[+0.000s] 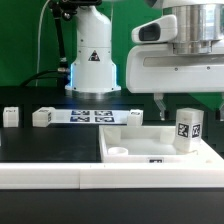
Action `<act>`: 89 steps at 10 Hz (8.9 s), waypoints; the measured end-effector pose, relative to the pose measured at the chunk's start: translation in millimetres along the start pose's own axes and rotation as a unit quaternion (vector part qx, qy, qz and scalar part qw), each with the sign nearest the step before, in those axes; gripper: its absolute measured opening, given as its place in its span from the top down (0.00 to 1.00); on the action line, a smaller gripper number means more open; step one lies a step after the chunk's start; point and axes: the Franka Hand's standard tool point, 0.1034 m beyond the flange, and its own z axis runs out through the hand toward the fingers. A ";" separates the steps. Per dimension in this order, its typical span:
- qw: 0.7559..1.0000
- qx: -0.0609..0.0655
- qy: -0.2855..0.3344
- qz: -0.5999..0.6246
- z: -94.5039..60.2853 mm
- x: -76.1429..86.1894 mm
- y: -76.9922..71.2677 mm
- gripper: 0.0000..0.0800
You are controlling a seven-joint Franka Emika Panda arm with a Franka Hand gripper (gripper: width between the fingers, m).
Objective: Assemble one leg
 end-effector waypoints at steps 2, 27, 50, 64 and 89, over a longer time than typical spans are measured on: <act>0.993 -0.013 0.000 -0.116 2.4 -0.2 2.2 0.19; 0.962 -0.007 0.010 0.272 4.6 -1.3 3.9 0.64; 0.956 -0.019 -0.007 -0.292 4.1 5.0 8.2 0.25; 0.973 0.001 -0.013 0.229 8.5 1.5 5.6 0.64; 0.987 -0.013 -0.012 -0.157 7.0 1.4 1.4 0.52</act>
Offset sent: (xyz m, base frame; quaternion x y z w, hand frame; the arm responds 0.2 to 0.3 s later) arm 0.0047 0.0016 0.0017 -0.0512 -0.0172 -0.2526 0.9661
